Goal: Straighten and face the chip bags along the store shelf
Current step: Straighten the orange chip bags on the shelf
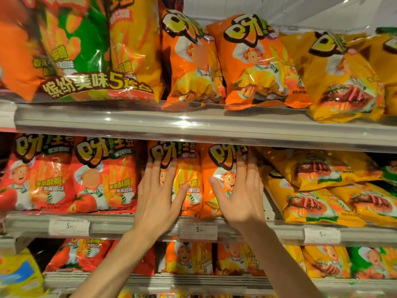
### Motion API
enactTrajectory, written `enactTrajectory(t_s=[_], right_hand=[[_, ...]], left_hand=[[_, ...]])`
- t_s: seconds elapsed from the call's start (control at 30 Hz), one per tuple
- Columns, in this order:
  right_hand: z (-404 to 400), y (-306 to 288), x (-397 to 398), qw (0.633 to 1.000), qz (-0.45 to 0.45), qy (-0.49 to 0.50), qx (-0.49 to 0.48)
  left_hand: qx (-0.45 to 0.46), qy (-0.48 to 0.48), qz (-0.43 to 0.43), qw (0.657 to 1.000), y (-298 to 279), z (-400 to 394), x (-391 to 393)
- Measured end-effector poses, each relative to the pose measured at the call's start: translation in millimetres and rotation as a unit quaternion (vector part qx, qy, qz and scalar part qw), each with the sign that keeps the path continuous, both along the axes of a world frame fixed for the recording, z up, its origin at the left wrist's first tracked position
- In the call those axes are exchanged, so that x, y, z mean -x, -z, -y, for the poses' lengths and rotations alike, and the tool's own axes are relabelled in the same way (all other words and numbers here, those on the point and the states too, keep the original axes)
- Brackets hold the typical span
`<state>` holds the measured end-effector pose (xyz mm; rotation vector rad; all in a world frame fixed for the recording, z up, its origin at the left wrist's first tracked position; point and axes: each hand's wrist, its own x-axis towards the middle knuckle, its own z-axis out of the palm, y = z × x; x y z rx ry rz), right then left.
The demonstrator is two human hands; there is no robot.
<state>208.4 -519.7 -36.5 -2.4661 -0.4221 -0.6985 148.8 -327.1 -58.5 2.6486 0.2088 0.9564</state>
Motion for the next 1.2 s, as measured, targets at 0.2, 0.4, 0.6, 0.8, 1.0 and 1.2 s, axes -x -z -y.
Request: enactTrajectory(t_s=[0.2,0.4,0.6,0.8,1.0,1.2], right_hand=[[-9,15,0,0.999,0.045,0.014,0.002],[-7,19,-1,0.999,0.034,-0.016,0.0],[18,-2,11,0.997,0.004,-0.076,0.004],[39,-13,43,0.993,-0.046,-0.04,-0.096],[59,13,84,0.963,-0.202,-0.075,-0.164],[86,50,114,0.928,-0.266,-0.075,-0.248]], left_hand=[[-0.005,0.014,-0.014,1.0,-1,-1,-4],[-0.014,0.012,-0.018,1.0,-1,-1,-5],[-0.069,-0.003,0.024,0.997,-12,-7,2],[0.052,0.108,0.089,0.989,-24,-7,37],[0.319,0.225,-0.084,0.917,-4,-1,80],[0.406,0.18,-0.074,0.893,38,9,100]])
